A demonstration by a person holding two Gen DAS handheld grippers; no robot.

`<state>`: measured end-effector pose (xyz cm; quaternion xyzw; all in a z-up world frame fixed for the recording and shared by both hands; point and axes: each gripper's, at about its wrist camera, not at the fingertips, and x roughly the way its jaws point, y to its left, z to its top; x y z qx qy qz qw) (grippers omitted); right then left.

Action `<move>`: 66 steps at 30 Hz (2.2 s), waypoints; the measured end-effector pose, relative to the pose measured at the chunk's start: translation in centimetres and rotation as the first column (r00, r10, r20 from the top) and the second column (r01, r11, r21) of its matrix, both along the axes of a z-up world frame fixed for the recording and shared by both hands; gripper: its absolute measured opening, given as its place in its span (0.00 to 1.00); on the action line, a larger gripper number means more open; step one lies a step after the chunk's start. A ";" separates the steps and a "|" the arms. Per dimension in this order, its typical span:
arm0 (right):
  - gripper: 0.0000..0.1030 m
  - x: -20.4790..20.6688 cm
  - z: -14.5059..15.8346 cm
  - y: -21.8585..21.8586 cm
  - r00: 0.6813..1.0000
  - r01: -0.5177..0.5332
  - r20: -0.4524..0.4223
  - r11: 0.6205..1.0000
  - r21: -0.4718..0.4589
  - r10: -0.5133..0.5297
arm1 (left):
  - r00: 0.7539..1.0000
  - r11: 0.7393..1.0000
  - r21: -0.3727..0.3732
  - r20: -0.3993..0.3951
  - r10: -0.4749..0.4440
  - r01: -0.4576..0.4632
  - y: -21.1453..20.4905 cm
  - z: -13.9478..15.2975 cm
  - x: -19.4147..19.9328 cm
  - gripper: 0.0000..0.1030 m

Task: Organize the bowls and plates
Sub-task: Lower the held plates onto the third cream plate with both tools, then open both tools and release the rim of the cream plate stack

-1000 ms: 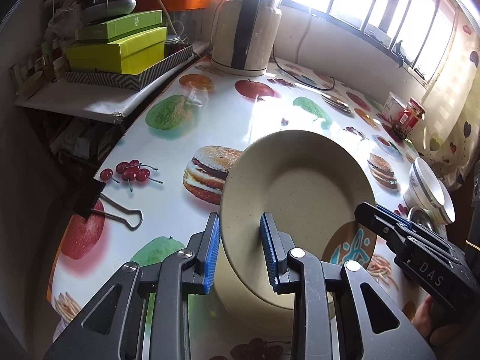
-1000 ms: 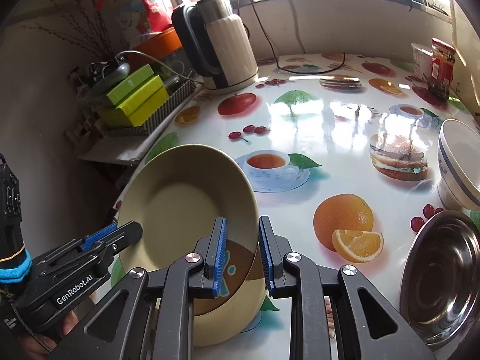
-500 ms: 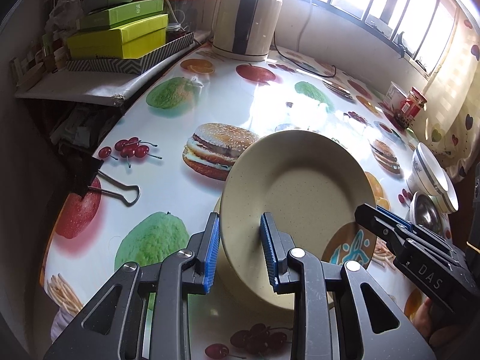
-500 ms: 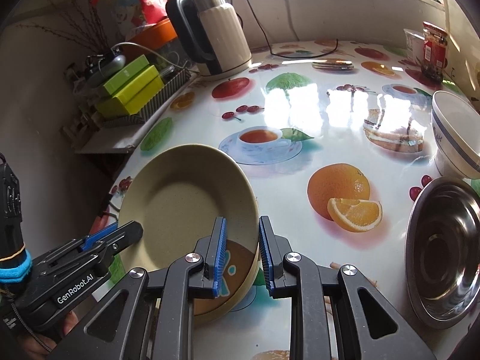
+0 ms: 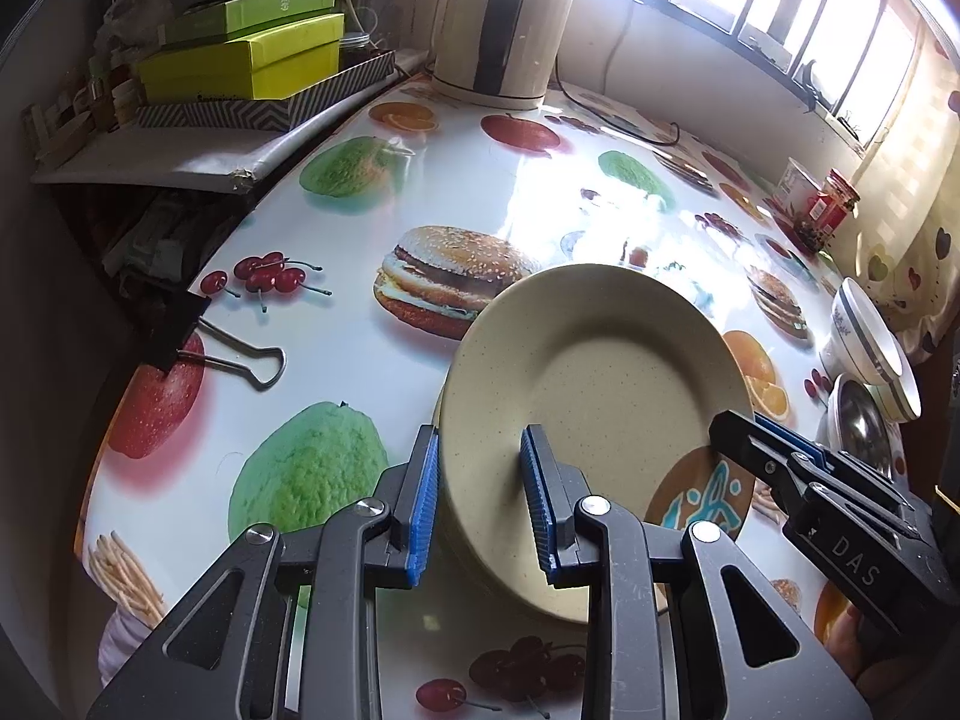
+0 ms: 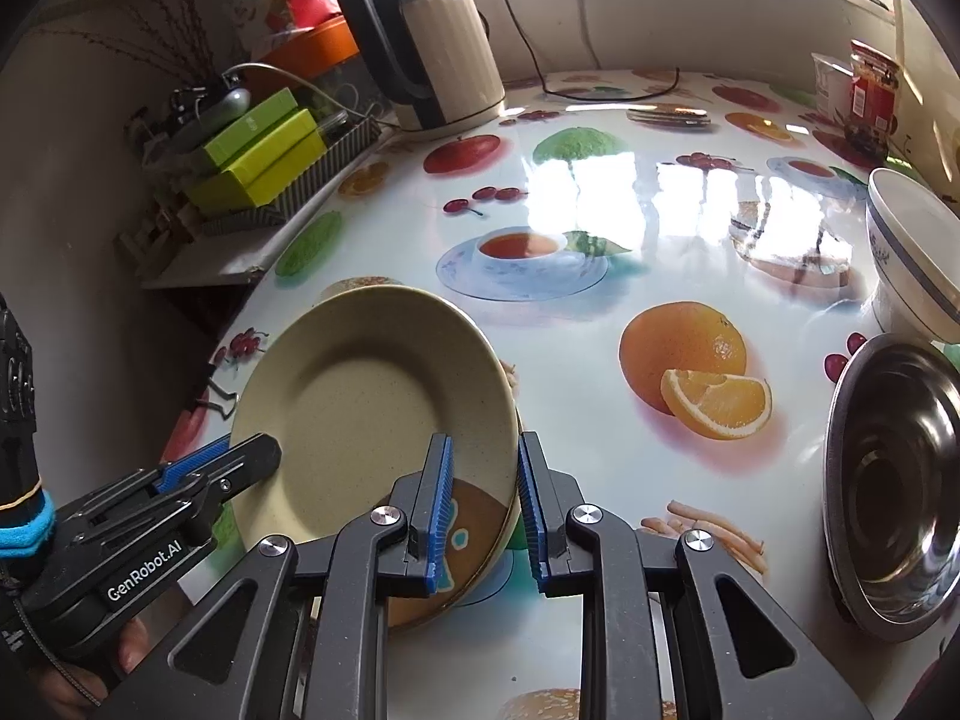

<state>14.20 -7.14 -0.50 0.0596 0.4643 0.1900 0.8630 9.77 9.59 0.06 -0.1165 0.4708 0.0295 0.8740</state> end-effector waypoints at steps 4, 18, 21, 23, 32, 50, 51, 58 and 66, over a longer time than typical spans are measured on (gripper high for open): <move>0.21 0.0 0.0 0.1 1.000 -0.001 0.001 1.000 -0.001 0.001 | 1.000 1.000 -0.001 -0.001 0.000 0.000 0.0 0.0 -0.1 0.27; 0.23 -0.1 0.0 0.4 1.000 -0.001 0.026 1.000 -0.027 0.001 | 1.000 1.000 0.013 -0.002 0.000 0.000 0.0 -0.1 0.0 0.28; 0.23 -0.1 0.0 0.4 1.000 -0.001 0.026 1.000 -0.024 0.001 | 1.000 1.000 0.013 -0.002 0.001 -0.001 0.0 -0.1 0.0 0.28; 0.23 -0.1 0.0 0.4 1.000 -0.001 0.026 1.000 -0.027 0.002 | 1.000 1.000 0.012 -0.002 0.001 -0.001 0.0 -0.1 0.0 0.28; 0.25 -0.2 -0.1 0.4 1.000 -0.002 0.022 1.000 -0.030 0.003 | 1.000 1.000 0.006 0.004 0.000 0.000 0.1 -0.1 -0.1 0.28; 0.41 -1.7 0.0 0.4 0.999 0.008 0.047 0.999 -0.036 -0.006 | 1.000 1.000 -0.022 0.007 0.002 -0.002 0.7 -0.4 -0.7 0.29; 0.41 -1.9 0.0 0.5 0.999 0.007 0.048 0.999 -0.041 -0.005 | 1.000 1.000 -0.025 0.011 0.002 -0.001 0.8 -0.3 -0.8 0.29; 0.43 -2.2 -0.1 1.6 0.998 -0.022 0.062 0.997 -0.077 0.027 | 1.000 1.000 -0.027 0.015 0.003 -0.003 0.9 -0.2 -1.0 0.29; 0.45 -2.2 -0.3 0.6 0.999 0.006 0.043 0.999 -0.037 -0.004 | 1.000 0.998 -0.068 0.014 0.016 -0.015 1.9 -0.4 -1.3 0.33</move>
